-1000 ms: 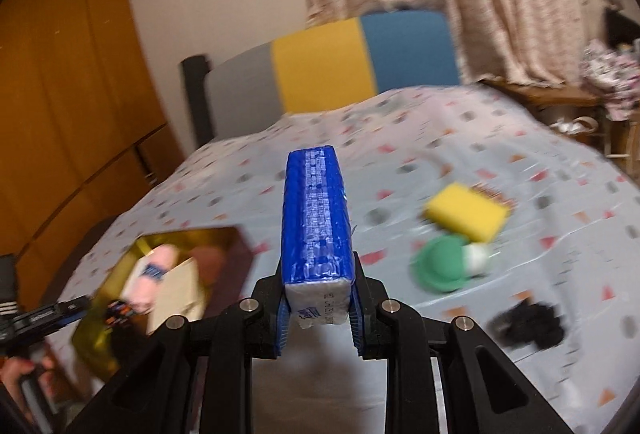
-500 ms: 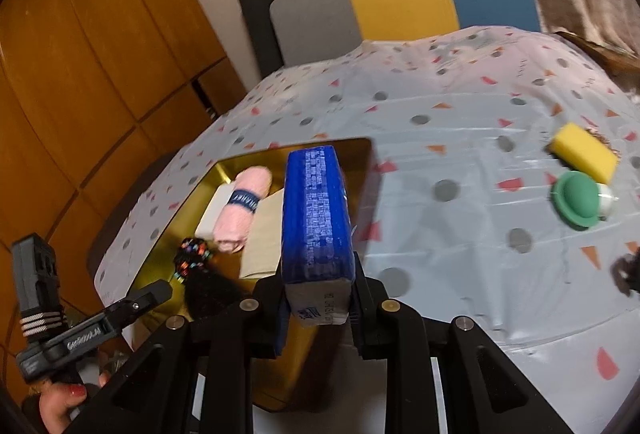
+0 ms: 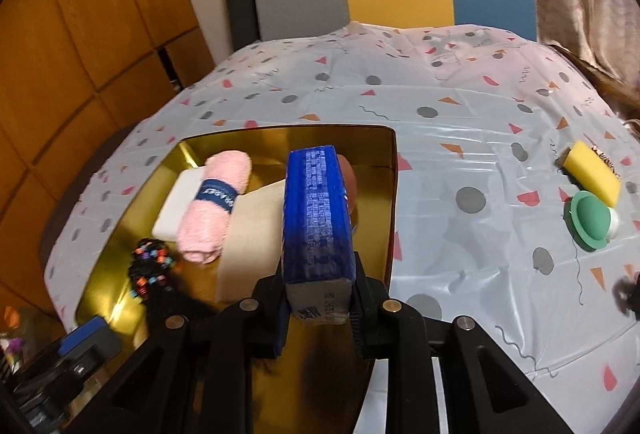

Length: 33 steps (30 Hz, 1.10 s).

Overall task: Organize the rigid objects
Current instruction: 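Lower the blue tissue pack into the tin and open the right tool, then move the right tool over to the black scrunchie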

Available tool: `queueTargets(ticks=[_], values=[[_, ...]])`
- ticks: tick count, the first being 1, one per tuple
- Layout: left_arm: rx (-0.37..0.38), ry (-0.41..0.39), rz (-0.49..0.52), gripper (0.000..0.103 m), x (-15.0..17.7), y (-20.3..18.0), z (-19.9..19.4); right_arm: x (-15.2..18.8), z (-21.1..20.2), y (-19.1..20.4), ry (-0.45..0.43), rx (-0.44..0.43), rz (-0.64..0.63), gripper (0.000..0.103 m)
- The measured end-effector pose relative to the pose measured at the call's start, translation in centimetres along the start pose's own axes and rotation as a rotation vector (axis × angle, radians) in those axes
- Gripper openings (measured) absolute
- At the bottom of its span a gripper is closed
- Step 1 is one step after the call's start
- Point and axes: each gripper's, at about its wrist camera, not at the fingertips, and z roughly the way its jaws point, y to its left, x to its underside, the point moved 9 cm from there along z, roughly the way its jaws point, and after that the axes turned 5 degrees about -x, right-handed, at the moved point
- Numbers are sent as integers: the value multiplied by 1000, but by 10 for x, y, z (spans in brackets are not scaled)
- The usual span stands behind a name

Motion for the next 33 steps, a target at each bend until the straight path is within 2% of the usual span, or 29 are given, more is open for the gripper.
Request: queueTargets(ticks=[4, 10, 22, 33], values=[[-1, 4, -9, 62, 1, 3, 1, -6, -2, -4, -31, 45, -13, 44], [2, 8, -14, 62, 2, 2, 2, -6, -14, -11, -59, 37, 11, 51], [8, 19, 17, 62, 8, -10, 3, 3, -26, -18, -59, 25, 44, 53], [16, 23, 35, 62, 14, -18, -1, 9, -35, -28, -57, 68, 36, 56]])
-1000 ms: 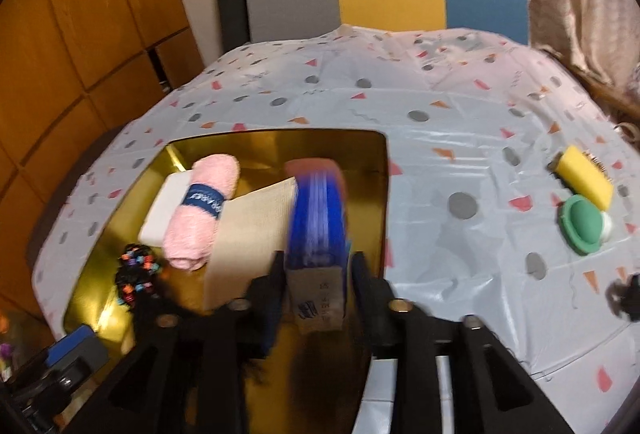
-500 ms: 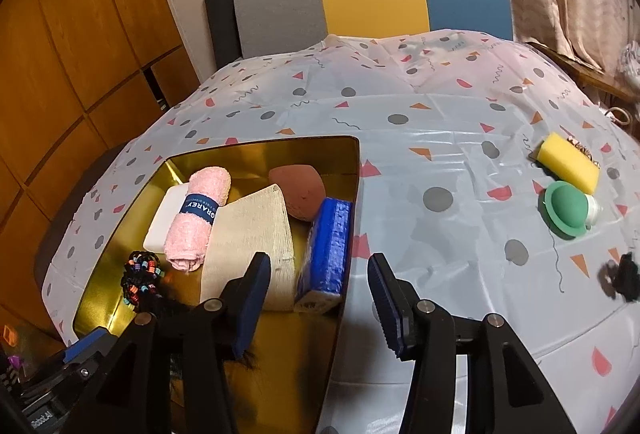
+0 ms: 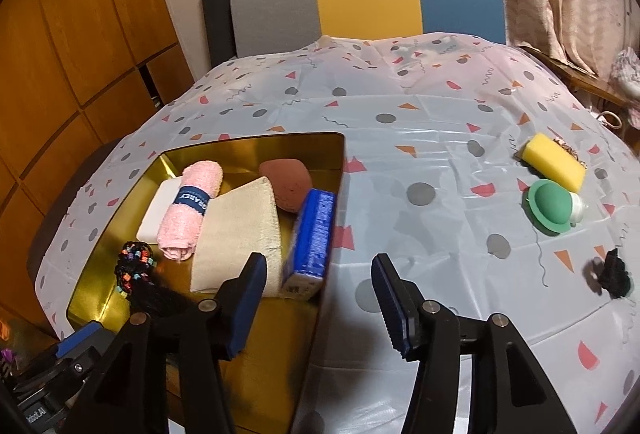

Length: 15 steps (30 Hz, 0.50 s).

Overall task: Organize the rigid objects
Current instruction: 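Move the right tool over to the black scrunchie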

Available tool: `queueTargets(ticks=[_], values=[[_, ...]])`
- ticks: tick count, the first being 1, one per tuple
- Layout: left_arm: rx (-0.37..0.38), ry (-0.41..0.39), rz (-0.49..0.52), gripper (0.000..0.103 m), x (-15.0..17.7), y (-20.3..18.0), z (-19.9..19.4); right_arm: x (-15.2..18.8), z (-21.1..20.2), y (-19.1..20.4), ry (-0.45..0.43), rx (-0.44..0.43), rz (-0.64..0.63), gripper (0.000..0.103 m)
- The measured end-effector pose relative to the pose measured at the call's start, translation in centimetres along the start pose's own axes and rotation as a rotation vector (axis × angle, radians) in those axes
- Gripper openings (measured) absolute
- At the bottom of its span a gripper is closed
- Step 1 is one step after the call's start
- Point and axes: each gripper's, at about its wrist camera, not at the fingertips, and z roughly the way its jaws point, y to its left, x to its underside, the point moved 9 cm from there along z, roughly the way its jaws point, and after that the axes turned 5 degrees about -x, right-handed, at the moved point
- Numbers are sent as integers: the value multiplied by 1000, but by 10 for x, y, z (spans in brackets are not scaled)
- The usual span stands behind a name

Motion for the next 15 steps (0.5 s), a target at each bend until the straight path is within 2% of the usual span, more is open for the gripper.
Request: queueTargets(ticks=[15], values=[[39, 24, 115, 62, 12, -50, 2, 8, -18, -58, -9, 69, 68, 59]])
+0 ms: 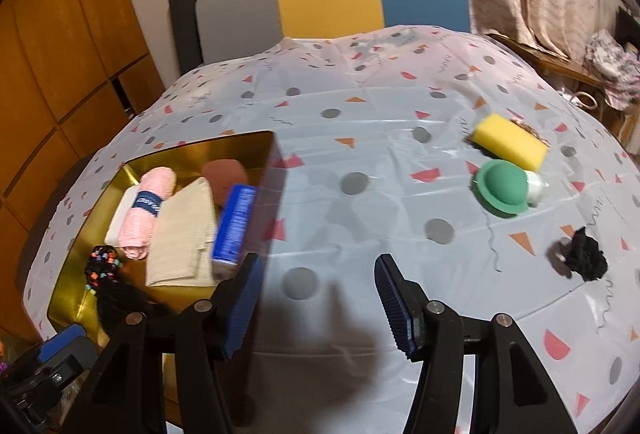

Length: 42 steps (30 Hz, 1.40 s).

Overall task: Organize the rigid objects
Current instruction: 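Move the right tool over to the black scrunchie, then grasp the black scrunchie with the right tool and lift it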

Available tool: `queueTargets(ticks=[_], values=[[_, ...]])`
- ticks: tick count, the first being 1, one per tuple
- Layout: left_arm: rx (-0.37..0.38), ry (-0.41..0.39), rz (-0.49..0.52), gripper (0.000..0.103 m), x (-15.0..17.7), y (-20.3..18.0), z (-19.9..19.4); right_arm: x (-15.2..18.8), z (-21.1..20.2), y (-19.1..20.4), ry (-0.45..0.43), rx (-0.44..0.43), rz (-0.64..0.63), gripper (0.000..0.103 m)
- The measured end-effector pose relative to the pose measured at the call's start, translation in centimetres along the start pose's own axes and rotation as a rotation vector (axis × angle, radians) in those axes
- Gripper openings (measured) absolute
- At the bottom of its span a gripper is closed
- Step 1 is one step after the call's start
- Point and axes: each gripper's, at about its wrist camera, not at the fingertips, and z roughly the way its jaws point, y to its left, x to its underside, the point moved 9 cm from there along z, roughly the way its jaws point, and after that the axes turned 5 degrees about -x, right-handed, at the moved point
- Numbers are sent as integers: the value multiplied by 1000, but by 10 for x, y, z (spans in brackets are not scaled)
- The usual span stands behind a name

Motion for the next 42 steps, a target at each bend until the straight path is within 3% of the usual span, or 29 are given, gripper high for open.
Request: queueTargets(ticks=[5, 13, 17, 21, 25, 29, 32, 34, 39, 42], values=[[21, 14, 60, 62, 5, -26, 3, 9, -4, -35, 9, 40, 40, 64], [65, 47, 168, 62, 14, -74, 10, 48, -6, -111, 71, 120, 119, 65], [95, 58, 221, 62, 18, -100, 13, 56, -26, -169, 27, 161, 233, 65], [116, 71, 256, 62, 23, -117, 16, 46, -48, -226, -56, 235, 323, 76], [125, 85, 269, 62, 25, -130, 20, 31, -44, -269, -69, 273, 377, 80], [124, 82, 281, 62, 24, -138, 18, 25, -22, -286, -31, 259, 395, 81], [116, 80, 291, 62, 23, -141, 18, 22, -11, -290, -45, 259, 368, 80], [112, 83, 297, 62, 24, -143, 20, 21, -8, -288, -42, 265, 325, 74], [110, 102, 314, 62, 27, -154, 26, 18, -2, -279, -67, 210, 293, 71], [116, 107, 331, 62, 27, -166, 30, 16, 3, -272, -69, 176, 266, 51]])
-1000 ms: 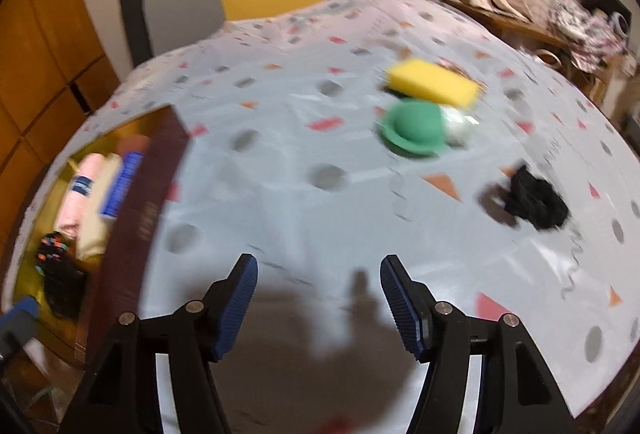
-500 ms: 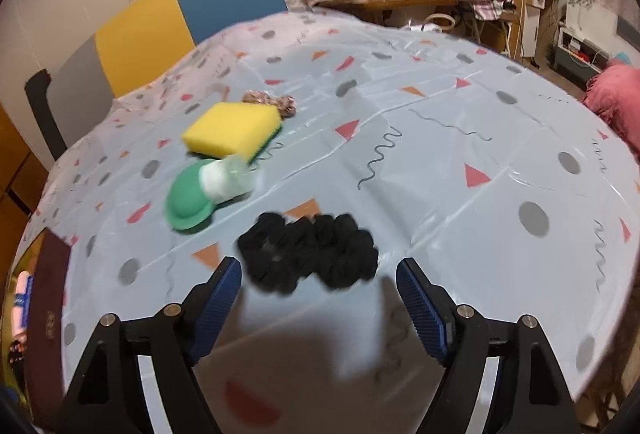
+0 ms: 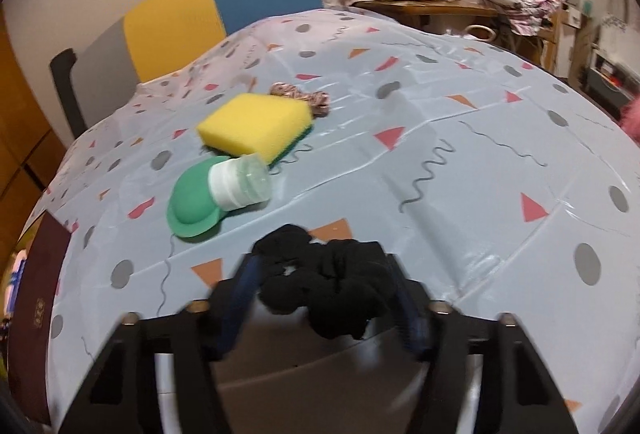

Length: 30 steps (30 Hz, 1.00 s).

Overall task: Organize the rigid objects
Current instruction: 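Grasp the black scrunchie with the right tool and lift it, then grasp the green-capped white bottle with the left tool while the right holds the scrunchie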

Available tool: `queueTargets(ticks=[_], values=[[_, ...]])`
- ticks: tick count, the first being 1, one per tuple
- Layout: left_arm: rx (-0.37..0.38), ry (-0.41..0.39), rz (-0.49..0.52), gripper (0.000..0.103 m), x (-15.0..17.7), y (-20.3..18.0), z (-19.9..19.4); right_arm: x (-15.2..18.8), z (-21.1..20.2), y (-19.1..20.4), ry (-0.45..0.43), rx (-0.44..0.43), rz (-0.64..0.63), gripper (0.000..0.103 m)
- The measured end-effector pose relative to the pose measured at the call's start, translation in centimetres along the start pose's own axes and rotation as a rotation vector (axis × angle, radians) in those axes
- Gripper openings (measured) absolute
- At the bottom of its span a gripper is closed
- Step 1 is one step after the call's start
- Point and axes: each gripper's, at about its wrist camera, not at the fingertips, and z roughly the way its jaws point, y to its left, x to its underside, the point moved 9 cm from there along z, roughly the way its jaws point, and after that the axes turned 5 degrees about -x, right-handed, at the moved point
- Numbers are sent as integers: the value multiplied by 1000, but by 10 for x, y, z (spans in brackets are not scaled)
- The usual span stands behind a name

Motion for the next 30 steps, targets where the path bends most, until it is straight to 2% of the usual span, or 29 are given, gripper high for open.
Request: queueTargets(ticks=[1, 3, 6, 9, 15, 17, 25, 28, 30], values=[[1, 1, 9, 62, -2, -5, 2, 0, 1, 2, 1, -5, -9, 42], [6, 5, 17, 62, -6, -11, 5, 1, 2, 3, 0, -17, -14, 31], [13, 15, 24, 62, -13, -20, 12, 2, 0, 2, -19, -40, 0, 22], [12, 19, 30, 62, -26, -29, 23, 2, -3, -3, -46, -64, 33, 18], [32, 35, 89, 65, -54, -60, 55, 1, -9, -15, -92, -89, 106, 17], [22, 41, 143, 73, -64, -75, 74, 2, -9, -18, -92, -98, 127, 17], [-51, 89, 422, 78, -93, -122, 164, 3, -6, -22, -94, -134, 154, 17], [-80, 91, 499, 78, -103, -131, 187, 3, -5, -23, -97, -145, 163, 17], [-80, 90, 524, 82, -110, -136, 199, 4, -5, -23, -99, -148, 165, 17]])
